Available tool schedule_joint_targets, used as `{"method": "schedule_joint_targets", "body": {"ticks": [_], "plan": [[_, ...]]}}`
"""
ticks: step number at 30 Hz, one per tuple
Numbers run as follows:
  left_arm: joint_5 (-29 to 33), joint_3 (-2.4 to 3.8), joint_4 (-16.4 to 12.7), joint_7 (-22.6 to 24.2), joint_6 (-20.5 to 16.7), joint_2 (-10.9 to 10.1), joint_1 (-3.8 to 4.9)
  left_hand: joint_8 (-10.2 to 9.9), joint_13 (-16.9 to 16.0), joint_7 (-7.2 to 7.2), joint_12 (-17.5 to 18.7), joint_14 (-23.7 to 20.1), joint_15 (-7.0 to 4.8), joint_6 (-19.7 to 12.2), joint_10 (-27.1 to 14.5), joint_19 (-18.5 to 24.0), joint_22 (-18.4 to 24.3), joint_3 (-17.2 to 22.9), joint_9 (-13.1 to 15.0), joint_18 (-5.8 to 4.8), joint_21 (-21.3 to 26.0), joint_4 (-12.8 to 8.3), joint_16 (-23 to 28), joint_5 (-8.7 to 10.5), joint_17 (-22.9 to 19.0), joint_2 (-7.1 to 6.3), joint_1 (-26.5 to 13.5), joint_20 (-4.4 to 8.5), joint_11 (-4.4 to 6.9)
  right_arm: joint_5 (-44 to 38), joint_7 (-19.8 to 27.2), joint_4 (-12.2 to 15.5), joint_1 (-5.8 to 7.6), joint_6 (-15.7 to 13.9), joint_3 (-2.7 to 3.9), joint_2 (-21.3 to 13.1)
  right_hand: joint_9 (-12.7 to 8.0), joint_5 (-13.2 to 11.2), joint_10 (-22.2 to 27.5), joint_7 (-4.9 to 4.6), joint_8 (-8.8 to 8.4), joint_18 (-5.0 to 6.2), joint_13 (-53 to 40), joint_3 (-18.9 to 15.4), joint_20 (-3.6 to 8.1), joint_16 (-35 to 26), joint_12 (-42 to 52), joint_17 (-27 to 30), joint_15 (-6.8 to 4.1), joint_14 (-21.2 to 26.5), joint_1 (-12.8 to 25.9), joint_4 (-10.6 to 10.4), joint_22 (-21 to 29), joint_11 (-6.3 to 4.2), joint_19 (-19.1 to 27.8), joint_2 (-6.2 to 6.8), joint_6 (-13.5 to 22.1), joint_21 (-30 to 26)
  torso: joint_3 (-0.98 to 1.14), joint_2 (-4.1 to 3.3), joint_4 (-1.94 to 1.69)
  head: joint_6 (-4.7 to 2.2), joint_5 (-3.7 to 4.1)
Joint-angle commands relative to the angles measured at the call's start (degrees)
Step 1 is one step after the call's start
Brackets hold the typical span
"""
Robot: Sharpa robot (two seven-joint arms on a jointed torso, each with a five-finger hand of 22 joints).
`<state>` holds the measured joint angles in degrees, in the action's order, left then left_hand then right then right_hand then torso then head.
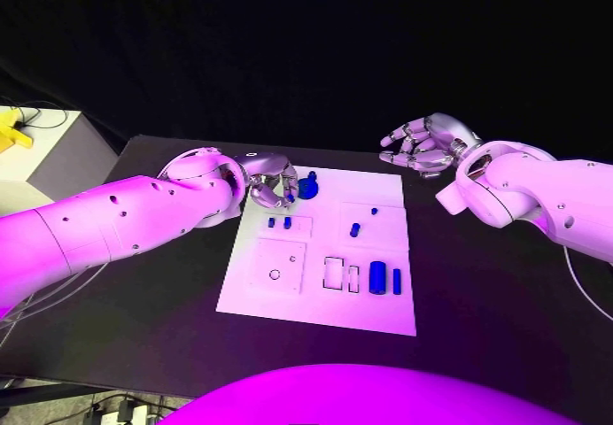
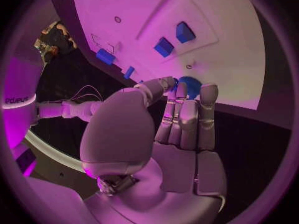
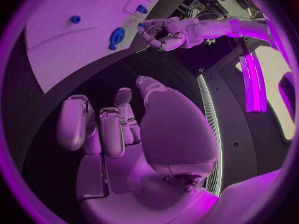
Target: Assemble the parts on the task board
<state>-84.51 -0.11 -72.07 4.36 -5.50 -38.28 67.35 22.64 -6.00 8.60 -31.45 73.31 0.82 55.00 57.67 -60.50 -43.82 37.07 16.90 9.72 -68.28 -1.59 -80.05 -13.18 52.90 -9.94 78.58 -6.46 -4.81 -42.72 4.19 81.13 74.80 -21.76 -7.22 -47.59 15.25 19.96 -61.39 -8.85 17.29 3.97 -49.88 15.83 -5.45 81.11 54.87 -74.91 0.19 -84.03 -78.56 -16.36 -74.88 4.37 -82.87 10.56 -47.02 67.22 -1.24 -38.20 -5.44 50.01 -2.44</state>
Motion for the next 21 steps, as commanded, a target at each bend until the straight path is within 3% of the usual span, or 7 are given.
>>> {"method": "schedule_joint_targets", "body": {"ticks": [1,7,21], "plan": [[0.35,0.05,0.65,-0.18,0.58,0.15,0.03,-0.12,0.05,0.03,0.22,0.16,0.09,0.26,0.48,0.04,-0.02,-0.08,0.24,-0.38,-0.32,-0.35,-0.16,0.2,0.02,-0.15,0.12,-0.1,-0.03,-0.21,0.64,-0.02,-0.1,0.54,0.01,0.07,0.05,0.19,0.02,-0.37,0.25,0.83,0.05,0.38,0.04,-0.38,-0.2,-0.85,-0.53,-1.4,0.42,0.05,0.02,-0.22,0.49,0.01,-0.12,-0.3,-0.03,-0.12,0.17,-0.01,-0.14],[-0.57,0.06,2.01,0.08,0.57,0.76,0.01,-0.38,0.08,0.03,0.61,0.16,0.09,0.36,0.72,0.08,-0.07,-0.21,0.27,-0.36,-0.38,-0.62,-0.19,0.2,0.01,-0.34,0.26,-0.09,-0.03,-0.21,0.67,-0.06,-0.16,0.53,0.01,0.13,0.05,0.19,0.02,-0.37,0.25,0.83,0.05,0.38,0.04,-0.38,-0.2,-0.85,-0.53,-1.4,0.42,0.05,0.02,-0.22,0.49,0.01,-0.12,-0.3,0.09,-0.16,0.24,-0.01,-0.19],[-1.03,0.04,3.23,-0.4,2.48,1.35,-0.05,-0.54,0.1,0.02,0.86,0.0,0.1,0.4,0.83,0.28,0.16,-0.33,0.28,-0.31,-0.29,-0.7,-0.11,0.21,-0.3,-0.45,0.25,-0.09,-0.04,-0.21,0.69,-0.1,-0.2,0.56,0.01,0.2,0.05,0.33,0.05,-0.36,0.28,0.86,0.26,0.49,0.05,-0.5,-0.34,-0.7,-0.54,-1.35,0.42,0.08,0.12,-0.23,0.52,0.03,-0.1,-0.46,0.12,-0.08,0.11,-0.01,-0.07]]}}
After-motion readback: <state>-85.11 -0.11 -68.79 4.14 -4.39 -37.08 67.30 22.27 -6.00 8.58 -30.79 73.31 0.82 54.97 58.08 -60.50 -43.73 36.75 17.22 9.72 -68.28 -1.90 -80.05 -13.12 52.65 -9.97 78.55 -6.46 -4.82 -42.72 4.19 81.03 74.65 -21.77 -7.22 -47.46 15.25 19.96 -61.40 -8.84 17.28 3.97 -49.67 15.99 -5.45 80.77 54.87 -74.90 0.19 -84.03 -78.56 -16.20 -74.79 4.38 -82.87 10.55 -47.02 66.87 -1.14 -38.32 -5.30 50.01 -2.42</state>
